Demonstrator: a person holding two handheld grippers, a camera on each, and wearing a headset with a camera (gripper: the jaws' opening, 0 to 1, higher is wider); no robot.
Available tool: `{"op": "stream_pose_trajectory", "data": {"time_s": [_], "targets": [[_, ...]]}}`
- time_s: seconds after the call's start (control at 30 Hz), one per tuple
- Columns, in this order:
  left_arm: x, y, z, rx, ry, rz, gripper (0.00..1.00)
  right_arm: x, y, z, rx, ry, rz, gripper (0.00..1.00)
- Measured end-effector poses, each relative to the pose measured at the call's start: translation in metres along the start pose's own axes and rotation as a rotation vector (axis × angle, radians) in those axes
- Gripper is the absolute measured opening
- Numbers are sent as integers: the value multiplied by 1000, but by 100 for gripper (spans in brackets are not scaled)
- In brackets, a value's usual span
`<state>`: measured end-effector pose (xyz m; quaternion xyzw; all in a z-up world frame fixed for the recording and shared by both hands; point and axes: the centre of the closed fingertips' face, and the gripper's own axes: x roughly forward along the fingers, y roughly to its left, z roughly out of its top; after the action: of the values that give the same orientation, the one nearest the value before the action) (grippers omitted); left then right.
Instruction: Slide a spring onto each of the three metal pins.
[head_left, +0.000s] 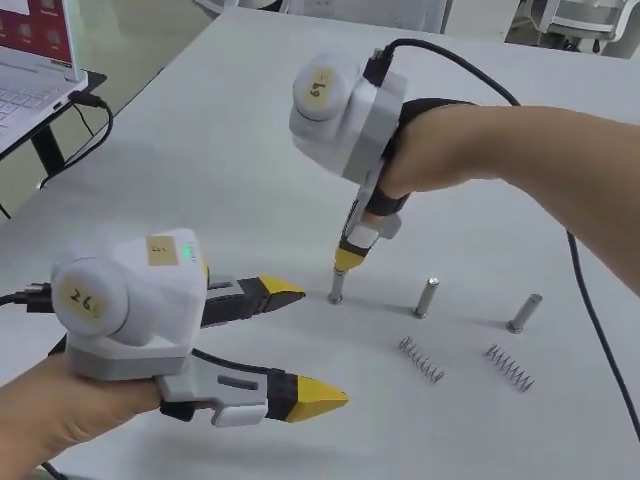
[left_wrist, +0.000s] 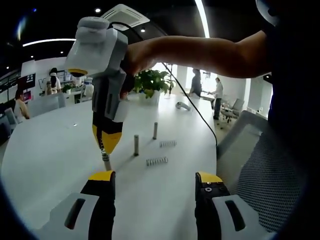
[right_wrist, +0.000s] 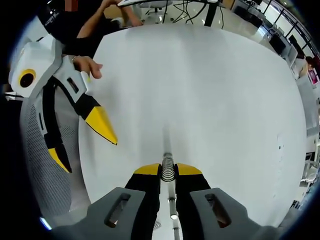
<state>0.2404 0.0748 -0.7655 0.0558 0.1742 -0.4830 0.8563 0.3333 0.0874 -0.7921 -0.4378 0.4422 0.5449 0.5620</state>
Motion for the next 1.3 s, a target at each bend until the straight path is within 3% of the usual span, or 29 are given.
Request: {"op": "stream_pose_trajectory", "data": {"time_s": [0.63,1.3], "targets": [[-1,1,-2,-1,2,2,60,29,10,-12,19,37,17,8],[-1,0,-2,-2,1,1,60,39,15,-14,17,31,35,9]]}}
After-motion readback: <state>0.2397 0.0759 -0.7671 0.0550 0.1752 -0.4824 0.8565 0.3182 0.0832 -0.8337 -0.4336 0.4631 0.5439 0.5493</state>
